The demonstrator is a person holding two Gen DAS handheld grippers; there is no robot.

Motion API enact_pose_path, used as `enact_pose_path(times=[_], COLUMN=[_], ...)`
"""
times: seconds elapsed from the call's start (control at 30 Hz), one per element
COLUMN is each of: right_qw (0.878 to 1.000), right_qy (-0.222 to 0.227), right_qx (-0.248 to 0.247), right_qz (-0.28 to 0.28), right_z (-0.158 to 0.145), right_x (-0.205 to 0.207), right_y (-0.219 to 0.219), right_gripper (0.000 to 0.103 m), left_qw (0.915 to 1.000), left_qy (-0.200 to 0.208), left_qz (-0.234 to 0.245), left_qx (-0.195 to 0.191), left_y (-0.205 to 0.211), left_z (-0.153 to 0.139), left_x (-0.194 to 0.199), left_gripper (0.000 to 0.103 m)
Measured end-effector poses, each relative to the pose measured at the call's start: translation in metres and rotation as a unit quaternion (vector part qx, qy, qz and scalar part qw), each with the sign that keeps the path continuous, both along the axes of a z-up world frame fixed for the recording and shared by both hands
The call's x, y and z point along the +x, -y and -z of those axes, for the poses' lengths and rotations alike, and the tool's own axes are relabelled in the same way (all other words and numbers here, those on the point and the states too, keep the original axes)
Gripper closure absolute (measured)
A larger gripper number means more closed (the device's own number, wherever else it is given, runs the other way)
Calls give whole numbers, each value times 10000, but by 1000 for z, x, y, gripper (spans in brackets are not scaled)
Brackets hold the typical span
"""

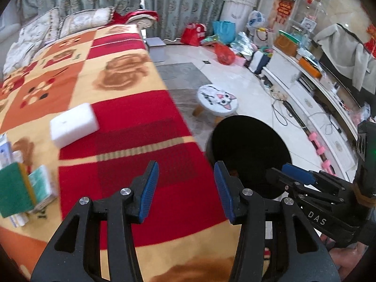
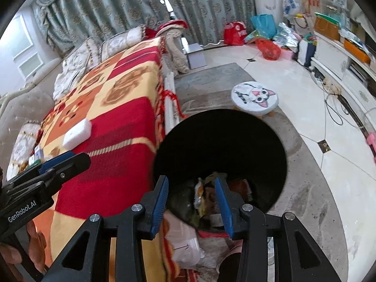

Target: Collect trash

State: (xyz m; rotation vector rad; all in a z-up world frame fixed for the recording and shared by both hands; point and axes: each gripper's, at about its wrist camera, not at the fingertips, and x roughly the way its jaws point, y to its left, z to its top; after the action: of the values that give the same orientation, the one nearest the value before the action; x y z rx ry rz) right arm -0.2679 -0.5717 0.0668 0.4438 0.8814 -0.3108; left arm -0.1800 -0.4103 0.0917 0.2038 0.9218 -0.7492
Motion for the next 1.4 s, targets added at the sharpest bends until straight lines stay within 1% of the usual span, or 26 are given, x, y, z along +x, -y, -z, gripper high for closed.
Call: enact_pose_path(times=[0.3,0.43,0.6,0.73,0.8,0.83,0.87,0.97,1.07,1.13,1.27,1.33,1.37,1.4], right_qw=[9984,9964,9926,9893,9870,9863,9856,9832,9822,9828,9871,9887,9894,9898], right_qy=[-2,-22,-55,-76,-85,-65,-28,-63,-114,-125,-120,-115,-102,-94], right_qx=[-89,-71,-1,2,4,6,2,-54,-124,-128,-80,-13,16,25], right_qz=[-554,-840,-1215,-1457,-1603,-1649,-1689,-1826,-1873,-1837,-1596,-1493,-1451,-1422], right_z=[-8,-7,-7,-7,-7,-8,-9,-10,-10,-11,-12,-13,-13,-14], right_x=[25,37,55,66,72,74,74,78,80,79,78,78,78,78], right_y=[-55,-82,-116,-139,-150,-154,-158,-169,-173,-171,-158,-152,-149,-147], right_gripper=[63,63,63,62,51,35,30,30,30,30,30,30,30,30], left_qw=[9987,9964,9897,9812,9759,9735,9707,9665,9672,9722,9841,9875,9898,9912], left_qy=[113,148,318,439,472,483,472,439,375,199,-95,-263,-367,-357], left_qz=[-501,-837,-1393,-1875,-2125,-2230,-2350,-2527,-2508,-2332,-1772,-1539,-1339,-1227], left_qx=[27,44,80,110,125,139,143,89,154,68,-108,-220,-318,-340], left_y=[-68,-109,-169,-213,-231,-238,-246,-260,-260,-256,-243,-237,-234,-230], left_z=[-6,-10,-20,-25,-26,-26,-26,-21,-11,-5,4,9,10,10], left_x=[14,27,47,69,84,89,97,114,121,117,84,67,56,49], left_gripper=[56,56,56,55,55,55,55,55,55,55,55,55,55,55])
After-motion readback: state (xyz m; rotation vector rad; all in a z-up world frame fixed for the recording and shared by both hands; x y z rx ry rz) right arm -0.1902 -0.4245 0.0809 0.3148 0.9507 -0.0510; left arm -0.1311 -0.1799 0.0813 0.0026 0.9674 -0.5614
